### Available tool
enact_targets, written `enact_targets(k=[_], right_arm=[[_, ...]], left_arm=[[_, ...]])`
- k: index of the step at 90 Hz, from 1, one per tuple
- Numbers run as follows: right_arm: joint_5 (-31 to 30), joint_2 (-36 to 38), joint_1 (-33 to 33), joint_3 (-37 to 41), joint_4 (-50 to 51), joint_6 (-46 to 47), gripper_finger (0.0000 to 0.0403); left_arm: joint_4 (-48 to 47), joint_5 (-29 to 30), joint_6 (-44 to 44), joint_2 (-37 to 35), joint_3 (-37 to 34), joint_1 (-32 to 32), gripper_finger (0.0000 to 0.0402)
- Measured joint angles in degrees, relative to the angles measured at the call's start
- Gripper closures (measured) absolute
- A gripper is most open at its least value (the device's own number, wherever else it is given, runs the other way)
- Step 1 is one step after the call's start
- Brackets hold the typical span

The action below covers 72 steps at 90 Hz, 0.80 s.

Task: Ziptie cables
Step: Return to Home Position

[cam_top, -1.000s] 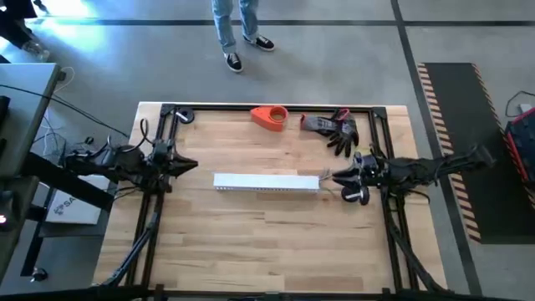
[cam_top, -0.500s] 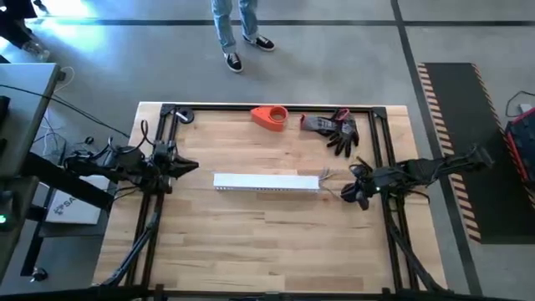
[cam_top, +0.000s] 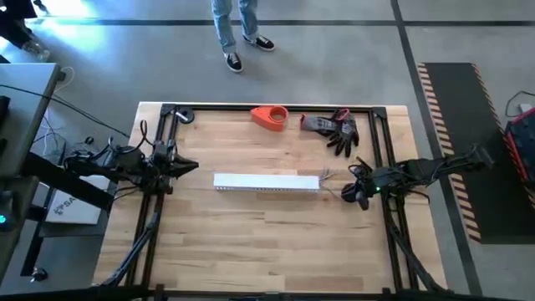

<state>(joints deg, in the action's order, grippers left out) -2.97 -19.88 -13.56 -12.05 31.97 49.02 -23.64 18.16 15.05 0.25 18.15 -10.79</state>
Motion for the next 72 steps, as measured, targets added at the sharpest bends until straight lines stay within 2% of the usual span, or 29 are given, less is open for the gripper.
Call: enact_targets(k=[7, 14, 18, 25, 36, 44, 52, 59, 66, 72], right_arm=[[-0.3, 0.0, 0.0, 0.0, 0.0, -1.0, 0.0332], [-5.6, 0.0, 0.0, 0.0, -0.2, -10.9, 0.0332], [-11.9, 0.0, 0.0, 0.0, -0.2, -14.4, 0.0332], [-26.1, 0.0, 0.2, 0.3, -1.6, -13.4, 0.0332], [-47.3, 0.0, 0.3, 2.2, -11.4, -1.8, 0.0332], [-55.5, 0.0, 0.4, 4.2, -13.9, 0.7, 0.0332], [-58.9, 0.0, 0.4, 6.5, -16.9, -1.8, 0.0332], [-58.2, 0.0, 0.4, 7.8, -23.1, -7.7, 0.0332], [-52.5, 0.2, 0.7, 9.3, -30.7, -17.8, 0.0332], [-43.9, 0.2, 1.7, 10.8, -41.0, -27.1, 0.0332]], left_arm=[[0.0, 0.9, 0.3, 0.0, 0.0, 0.0, 0.0392], [0.7, 1.8, 0.9, 0.0, -0.1, 0.0, 0.0392], [1.9, 1.9, 0.8, 0.0, -0.4, 0.0, 0.0392], [4.7, 1.9, -0.3, 0.0, -2.1, 0.0, 0.0392], [14.8, 1.3, -3.3, 0.0, -8.2, 0.0, 0.0392], [21.5, 1.2, -4.2, 0.0, -13.5, 0.0, 0.0392], [25.8, 0.7, -4.4, 0.0, -17.1, 0.0, 0.0392], [26.8, -0.6, -5.3, 0.2, -17.5, 0.4, 0.0392], [26.6, -0.9, -6.4, 0.0, -17.4, 1.1, 0.0392], [26.8, -1.0, -6.6, -0.1, -17.5, 2.1, 0.0392]])
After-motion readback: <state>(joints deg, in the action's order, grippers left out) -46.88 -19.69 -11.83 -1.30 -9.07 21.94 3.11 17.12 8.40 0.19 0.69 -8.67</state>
